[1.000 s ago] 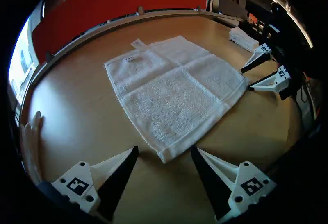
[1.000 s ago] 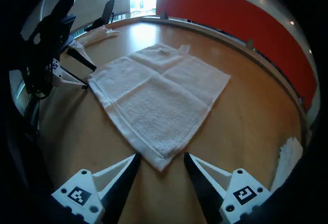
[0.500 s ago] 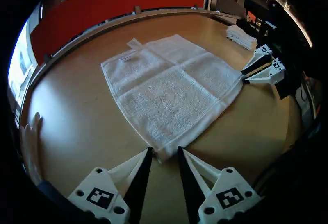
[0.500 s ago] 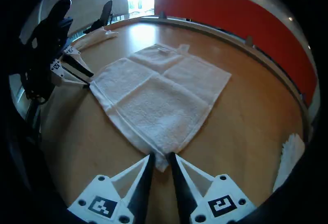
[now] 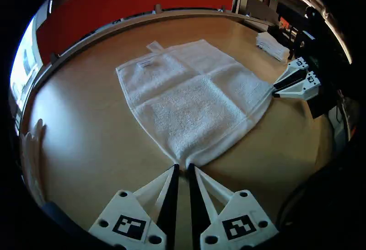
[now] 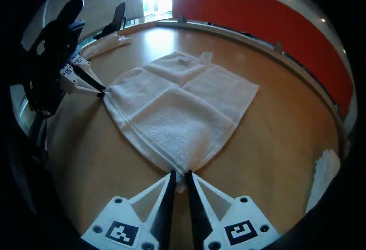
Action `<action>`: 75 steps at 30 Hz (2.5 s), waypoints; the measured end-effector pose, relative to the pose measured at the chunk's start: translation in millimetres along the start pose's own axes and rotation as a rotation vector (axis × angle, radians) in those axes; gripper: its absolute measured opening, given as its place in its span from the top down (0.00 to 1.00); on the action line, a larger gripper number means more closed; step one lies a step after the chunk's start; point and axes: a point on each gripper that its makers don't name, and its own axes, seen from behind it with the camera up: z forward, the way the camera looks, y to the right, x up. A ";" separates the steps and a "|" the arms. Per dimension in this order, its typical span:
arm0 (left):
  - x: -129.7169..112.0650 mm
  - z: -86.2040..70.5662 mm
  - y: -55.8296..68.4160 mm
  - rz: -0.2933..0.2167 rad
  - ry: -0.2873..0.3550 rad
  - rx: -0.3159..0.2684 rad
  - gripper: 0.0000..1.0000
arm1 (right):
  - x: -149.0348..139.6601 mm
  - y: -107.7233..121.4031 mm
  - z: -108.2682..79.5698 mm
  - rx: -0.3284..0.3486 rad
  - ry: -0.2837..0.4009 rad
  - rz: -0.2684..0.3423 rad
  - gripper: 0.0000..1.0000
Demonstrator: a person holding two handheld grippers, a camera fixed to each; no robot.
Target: Fold towel
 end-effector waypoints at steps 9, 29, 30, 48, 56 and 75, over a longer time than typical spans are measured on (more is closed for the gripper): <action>4.0 -3.4 0.4 -0.011 0.008 0.007 0.87 | 8.8 1.6 -3.3 -0.004 0.020 -0.004 0.83; 26.1 -31.5 -0.2 -0.058 0.047 0.012 0.88 | 42.5 2.9 -24.0 -0.021 0.077 -0.031 0.83; 28.2 -33.9 -0.4 -0.062 0.050 0.014 0.88 | 44.6 2.8 -26.2 -0.022 0.079 -0.034 0.83; 67.3 -90.8 -2.0 -0.150 0.125 0.028 0.89 | 83.8 -4.1 -72.4 -0.040 0.118 -0.069 0.83; 75.1 -111.9 5.2 -0.173 0.139 0.020 0.89 | 89.5 -7.6 -92.8 -0.045 0.119 -0.070 0.83; 76.8 -120.3 13.4 -0.211 0.139 0.011 0.89 | 91.4 -6.3 -101.8 -0.047 0.114 -0.064 0.83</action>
